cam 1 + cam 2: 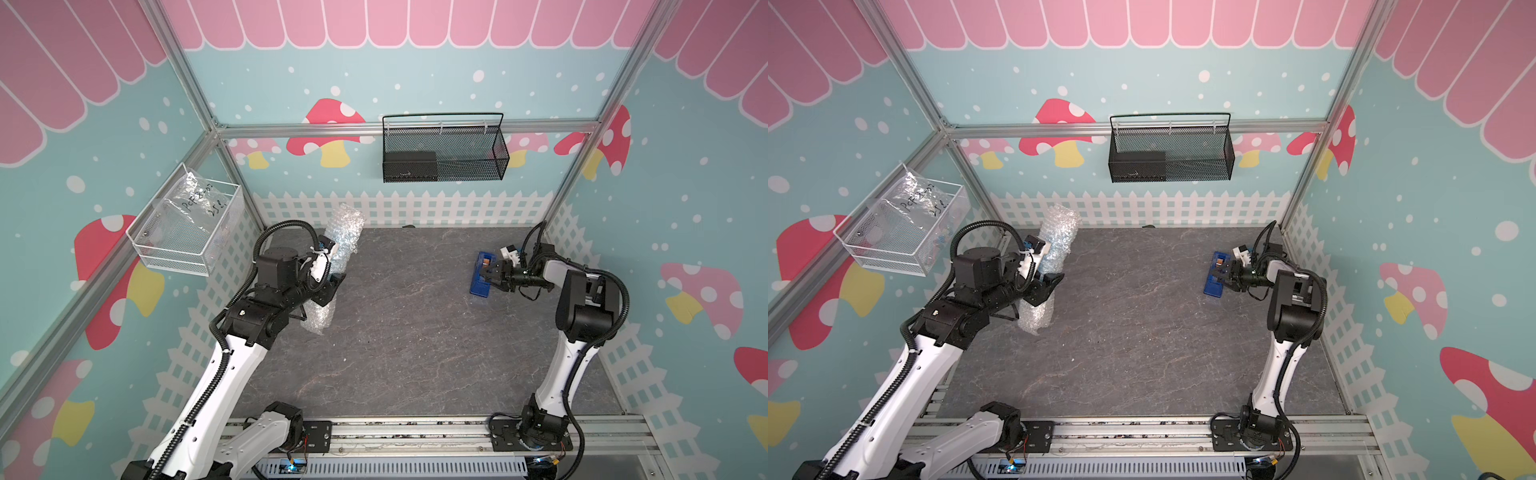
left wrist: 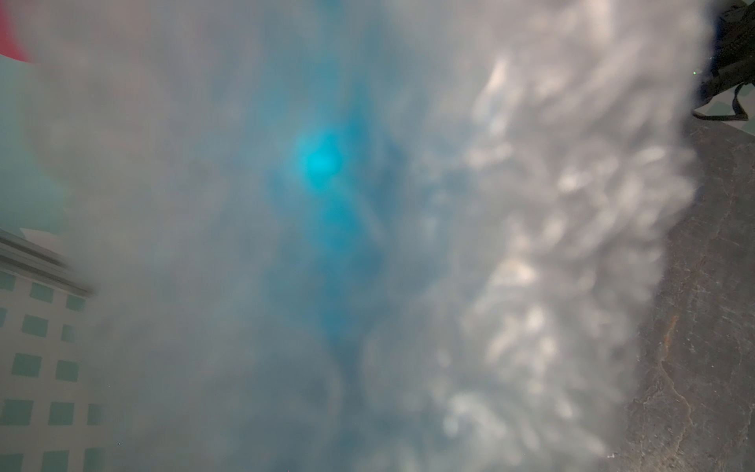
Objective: Wrap wine bottles in bubble wrap
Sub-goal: Tear off the tape using the Tape Cutter.
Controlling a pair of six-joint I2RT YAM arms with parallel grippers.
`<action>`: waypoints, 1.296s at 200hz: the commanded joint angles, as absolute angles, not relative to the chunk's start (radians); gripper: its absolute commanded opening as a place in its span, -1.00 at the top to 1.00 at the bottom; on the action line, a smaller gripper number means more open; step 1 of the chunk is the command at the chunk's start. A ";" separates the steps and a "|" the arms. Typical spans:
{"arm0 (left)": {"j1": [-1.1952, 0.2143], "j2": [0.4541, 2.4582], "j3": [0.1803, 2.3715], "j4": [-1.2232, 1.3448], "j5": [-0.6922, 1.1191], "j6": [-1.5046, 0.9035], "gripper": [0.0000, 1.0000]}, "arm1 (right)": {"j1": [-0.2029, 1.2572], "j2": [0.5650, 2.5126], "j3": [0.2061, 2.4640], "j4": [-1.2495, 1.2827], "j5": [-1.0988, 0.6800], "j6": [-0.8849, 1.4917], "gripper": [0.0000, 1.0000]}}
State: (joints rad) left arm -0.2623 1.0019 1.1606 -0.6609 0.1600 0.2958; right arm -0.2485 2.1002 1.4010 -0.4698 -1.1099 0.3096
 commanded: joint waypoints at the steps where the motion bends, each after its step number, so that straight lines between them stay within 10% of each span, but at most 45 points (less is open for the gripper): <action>1: -0.255 0.956 1.178 -0.552 0.156 0.309 1.00 | -0.259 2.087 1.368 -0.399 -0.965 0.349 -0.07; 259: -0.255 0.956 1.182 -0.545 0.147 0.299 1.00 | -0.235 2.087 1.228 -0.104 -1.021 0.570 -0.12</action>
State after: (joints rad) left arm -0.2623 0.9886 1.1587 -0.6540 0.1524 0.2951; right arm -0.2390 2.0647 1.2655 -0.1226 -1.1416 0.5465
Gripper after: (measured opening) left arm 0.564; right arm 0.562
